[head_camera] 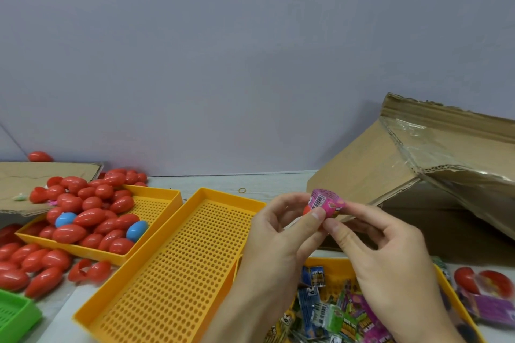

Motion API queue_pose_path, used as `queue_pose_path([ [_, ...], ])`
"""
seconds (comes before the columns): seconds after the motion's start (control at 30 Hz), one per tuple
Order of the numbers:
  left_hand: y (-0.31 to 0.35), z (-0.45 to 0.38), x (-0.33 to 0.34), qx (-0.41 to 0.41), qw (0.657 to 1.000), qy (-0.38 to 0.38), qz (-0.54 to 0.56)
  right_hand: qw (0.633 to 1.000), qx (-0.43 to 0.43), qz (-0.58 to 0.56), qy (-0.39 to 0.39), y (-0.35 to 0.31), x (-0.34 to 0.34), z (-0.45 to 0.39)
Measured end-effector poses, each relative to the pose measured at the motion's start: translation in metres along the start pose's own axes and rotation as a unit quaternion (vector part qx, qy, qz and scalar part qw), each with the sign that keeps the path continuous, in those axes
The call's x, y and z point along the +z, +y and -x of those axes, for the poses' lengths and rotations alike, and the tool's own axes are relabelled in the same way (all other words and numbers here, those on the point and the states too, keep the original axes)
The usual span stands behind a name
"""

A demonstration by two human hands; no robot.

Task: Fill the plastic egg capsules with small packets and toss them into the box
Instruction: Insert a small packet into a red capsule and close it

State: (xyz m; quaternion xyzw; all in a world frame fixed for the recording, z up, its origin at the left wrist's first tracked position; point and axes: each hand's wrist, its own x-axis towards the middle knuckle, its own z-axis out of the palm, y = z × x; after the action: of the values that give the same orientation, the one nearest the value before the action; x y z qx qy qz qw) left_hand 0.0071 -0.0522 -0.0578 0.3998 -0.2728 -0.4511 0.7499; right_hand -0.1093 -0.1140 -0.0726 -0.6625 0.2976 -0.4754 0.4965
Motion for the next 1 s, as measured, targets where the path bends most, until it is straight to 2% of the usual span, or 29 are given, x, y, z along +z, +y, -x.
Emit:
queue_pose_path([
  [0.23,-0.002,0.0,0.003,0.013,1.0,0.01,-0.024,0.999,0.026,0.02,0.016,0.007,0.004,0.004],
  [0.47,-0.002,0.001,0.007,0.004,1.0,0.007,0.002,0.995,-0.016,0.073,0.06,0.008,0.007,0.005],
  [0.73,-0.001,-0.002,-0.001,0.003,1.0,-0.013,-0.018,0.994,-0.058,0.091,0.023,0.002,0.006,0.005],
  [0.9,-0.001,-0.003,-0.006,0.054,0.986,-0.026,-0.157,0.995,-0.048,0.088,-0.02,0.001,0.007,0.007],
  [1.0,-0.002,-0.002,-0.005,0.058,0.985,-0.023,-0.159,0.996,-0.041,0.078,-0.006,0.003,0.008,0.006],
])
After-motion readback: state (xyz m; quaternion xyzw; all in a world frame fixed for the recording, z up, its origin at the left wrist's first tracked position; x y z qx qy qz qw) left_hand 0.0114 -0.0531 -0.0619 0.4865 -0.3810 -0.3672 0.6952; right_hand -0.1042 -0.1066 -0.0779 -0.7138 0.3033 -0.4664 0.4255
